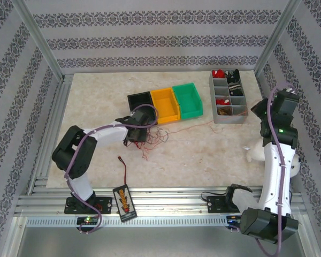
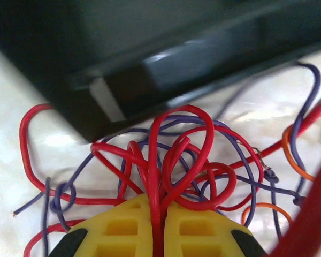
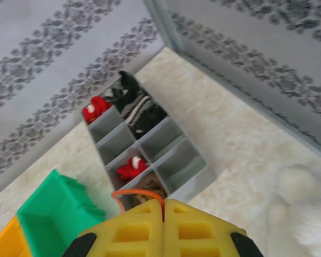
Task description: Untangle the cables
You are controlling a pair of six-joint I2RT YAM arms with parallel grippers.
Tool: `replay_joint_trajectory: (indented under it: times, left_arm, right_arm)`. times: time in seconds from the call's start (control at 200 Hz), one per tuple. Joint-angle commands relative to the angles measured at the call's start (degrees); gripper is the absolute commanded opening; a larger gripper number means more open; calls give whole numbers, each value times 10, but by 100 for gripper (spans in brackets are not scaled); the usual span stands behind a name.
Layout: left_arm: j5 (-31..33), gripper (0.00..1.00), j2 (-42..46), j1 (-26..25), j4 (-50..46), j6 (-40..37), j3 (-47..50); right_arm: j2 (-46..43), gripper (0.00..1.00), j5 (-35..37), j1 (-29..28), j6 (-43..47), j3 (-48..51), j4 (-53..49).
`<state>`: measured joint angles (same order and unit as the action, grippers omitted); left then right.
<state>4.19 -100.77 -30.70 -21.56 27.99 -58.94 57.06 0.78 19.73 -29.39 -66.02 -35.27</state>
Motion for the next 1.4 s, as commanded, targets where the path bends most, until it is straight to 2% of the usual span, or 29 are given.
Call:
replay_joint_trajectory:
  times: [0.0, 0.09, 0.245, 0.29, 0.435, 0.53, 0.645, 0.809, 0.929, 1.024, 1.299, 1.394]
  left_arm:
    - [43, 0, -8, 33, -95, 60, 45]
    - [36, 0, -5, 48, -89, 71, 52]
    - [59, 0, -1, 87, -106, 96, 65]
    - [45, 0, 4, 102, -97, 104, 76]
    - [49, 0, 19, 109, -83, 146, 94]
    - [37, 0, 20, 104, -68, 139, 94]
    - [27, 0, 35, 73, -18, 105, 100]
    - [22, 0, 18, 42, 7, 100, 99]
    - [40, 0, -20, 42, -25, 110, 74]
    - [50, 0, -36, 42, -36, 114, 65]
    - [54, 0, -43, 54, -40, 123, 72]
    - [50, 0, -43, 64, -38, 133, 80]
  right_arm:
    - [2, 2, 26, 32, -5, -21, -23]
    - [1, 2, 34, 43, -6, -20, -24]
    - [4, 2, 57, 47, -3, -29, -38]
    - [5, 2, 68, 49, -6, -30, -43]
    - [0, 2, 77, 63, -22, -24, -50]
    - [-5, 3, 22, 62, -17, -13, -23]
    - [-16, 3, -89, 30, -2, 2, 42]
    - [-45, 4, -243, -86, 47, -24, 124]
    - [-45, 4, -288, -163, 63, -81, 122]
    - [-54, 3, -242, -173, 59, -118, 120]
    - [-97, 2, 52, -130, 98, -175, 77]
    - [-114, 2, 120, -112, 101, -168, 71]
